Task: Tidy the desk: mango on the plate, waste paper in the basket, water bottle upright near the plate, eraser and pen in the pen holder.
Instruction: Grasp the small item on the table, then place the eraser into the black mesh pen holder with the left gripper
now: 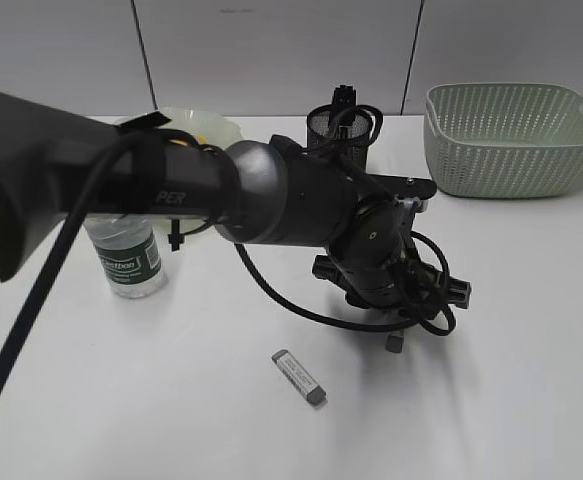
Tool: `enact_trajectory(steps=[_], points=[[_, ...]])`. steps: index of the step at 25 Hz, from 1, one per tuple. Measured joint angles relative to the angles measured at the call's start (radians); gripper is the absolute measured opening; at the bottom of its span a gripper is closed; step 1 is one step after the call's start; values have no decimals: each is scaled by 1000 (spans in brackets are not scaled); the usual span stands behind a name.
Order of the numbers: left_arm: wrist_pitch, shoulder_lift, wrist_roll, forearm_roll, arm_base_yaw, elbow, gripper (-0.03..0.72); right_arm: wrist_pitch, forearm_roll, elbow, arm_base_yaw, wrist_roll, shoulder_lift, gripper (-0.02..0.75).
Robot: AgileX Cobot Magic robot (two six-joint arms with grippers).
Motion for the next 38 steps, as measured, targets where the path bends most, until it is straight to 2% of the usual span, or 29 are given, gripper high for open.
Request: enact_trajectory(steps=[3,6,12,14,16,18,20,24,27,36,38], points=[[8,1,0,7,0,-3,262,0,0,0,0,0,0,361],[18,2,0,45,-3,-5,132,0,0,0,0,0,0,361],[-12,-27,0,114,-6,4,139,0,0,0,0,0,0,361],[-71,-81,0,192,-6,6,139,0,0,0,0,0,0,361],[-187,-155,0,320,7,6,139,0,0,0,0,0,0,361],[-325,-205,0,447,41,3,139,0,0,0,0,0,0,361],[-488,-223,0,512,113,0,139,0,0,0,0,0,0,361],[-712,-176,0,495,279,0,139,0,-1,0,0,0,0,361],[-793,-126,0,474,353,1,139,0,-1,0,0,0,0,361],[-934,-10,0,447,390,1,139,0,-3,0,0,0,0,361],[-939,-5,0,447,390,1,172,0,-3,0,0,0,0,361]])
